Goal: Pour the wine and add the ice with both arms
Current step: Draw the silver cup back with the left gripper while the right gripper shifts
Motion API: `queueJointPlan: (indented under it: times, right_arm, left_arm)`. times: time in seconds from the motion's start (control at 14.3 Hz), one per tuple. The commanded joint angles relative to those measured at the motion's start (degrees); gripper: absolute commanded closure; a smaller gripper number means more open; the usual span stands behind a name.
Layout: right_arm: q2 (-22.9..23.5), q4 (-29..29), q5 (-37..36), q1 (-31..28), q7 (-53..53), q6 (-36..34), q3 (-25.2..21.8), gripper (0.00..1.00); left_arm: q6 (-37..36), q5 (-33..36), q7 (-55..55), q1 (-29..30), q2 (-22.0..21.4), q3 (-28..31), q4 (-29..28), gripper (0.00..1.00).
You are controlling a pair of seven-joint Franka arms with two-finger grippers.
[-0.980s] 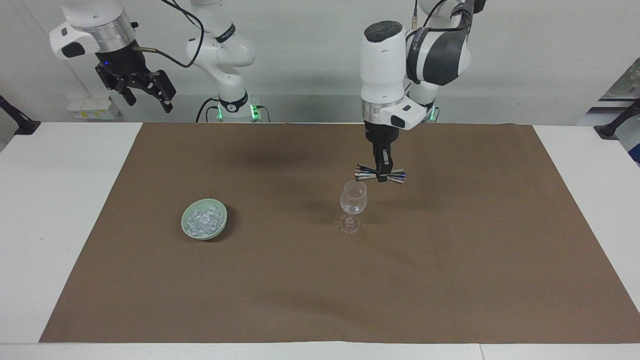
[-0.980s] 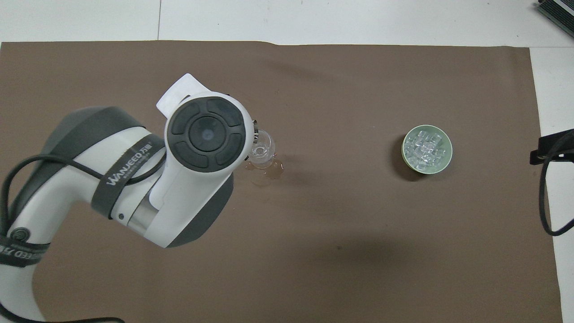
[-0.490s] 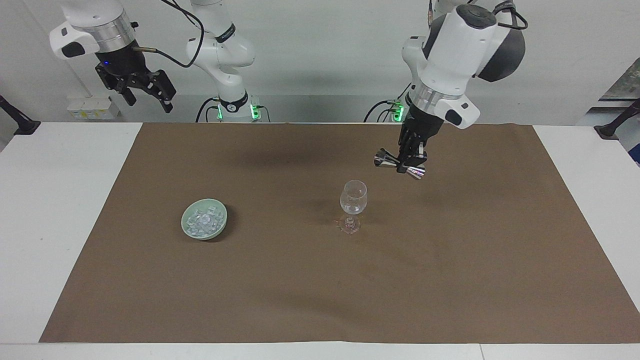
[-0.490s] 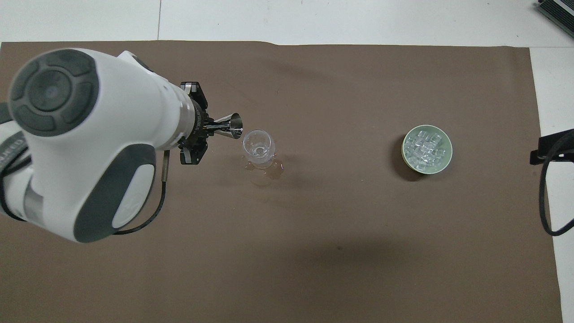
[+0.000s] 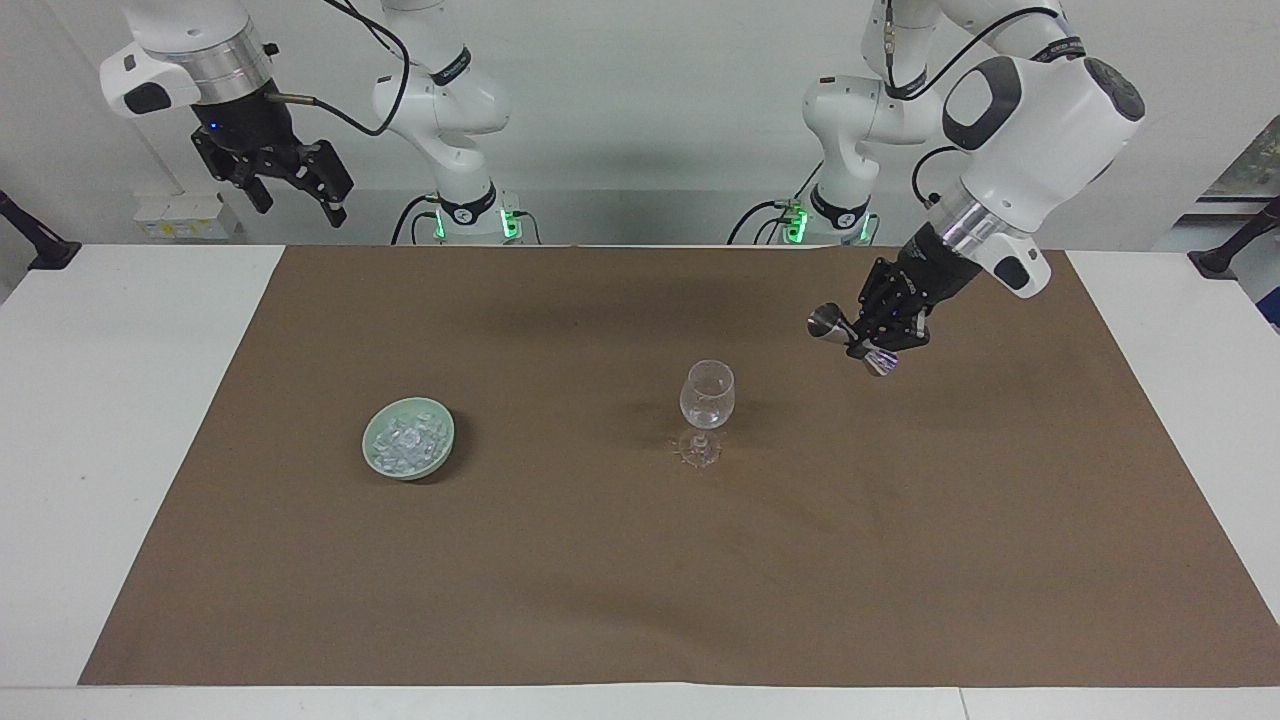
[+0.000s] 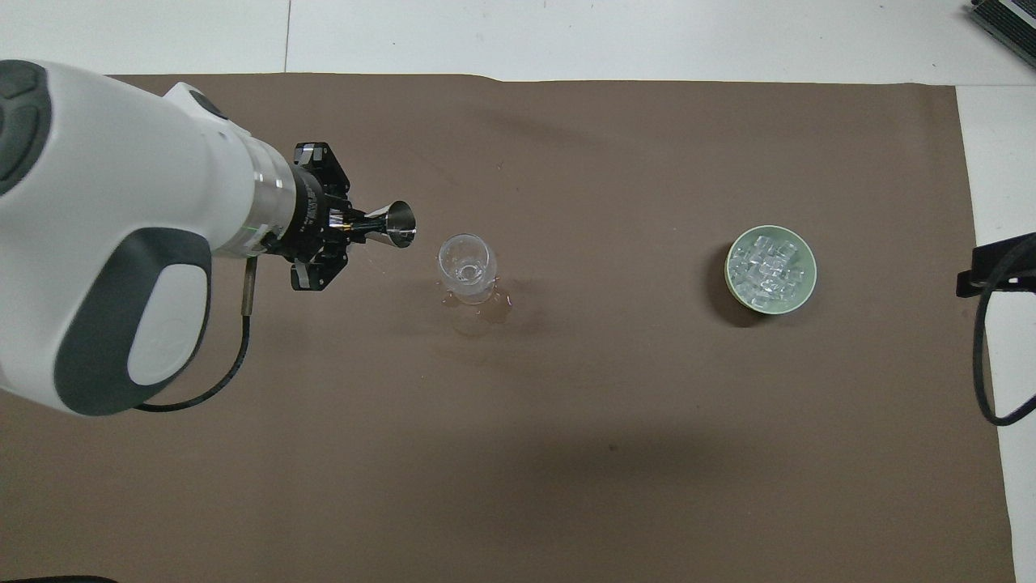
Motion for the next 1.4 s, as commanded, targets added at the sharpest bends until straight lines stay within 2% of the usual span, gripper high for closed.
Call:
queueJointPlan:
  times: [0.0, 0.28, 0.49, 0.7, 1.05, 1.33]
  right_arm:
    - [-0.92, -1.67, 0.64, -0.51, -1.37, 1.94, 0.28, 0.0]
    - [0.05, -1.84, 0.64, -0.51, -1.28, 4.13, 0.28, 0.0]
    - [0.22, -2.28, 0.64, -0.51, -1.28, 4.58, 0.28, 0.0]
    - [0.22, -2.28, 0.64, -0.42, -1.19, 5.1, 0.28, 0.0]
    - [0.22, -5.7, 0.64, -0.07, -1.28, 10.54, 0.28, 0.0]
    - [1.8, -8.69, 0.56, 0.55, -1.11, 15.21, 0.54, 0.0]
  left_arm:
    - [-0.91, -6.39, 6.13, 3.71, -1.62, -0.02, -4.1, 1.0]
    - [-4.51, -12.02, 12.72, 9.07, 0.31, -0.02, -5.07, 1.0]
    - [-6.18, -16.24, 19.75, 12.24, 3.3, -0.02, -5.69, 1.0]
    - [-8.12, -17.92, 24.25, 14.27, 5.59, -0.02, -5.95, 1.0]
    - [-13.82, -21.88, 32.06, 18.05, 10.68, -0.02, -5.51, 1.0]
    - [-14.19, -23.11, 32.52, 19.37, 12.36, -0.02, -5.6, 1.0]
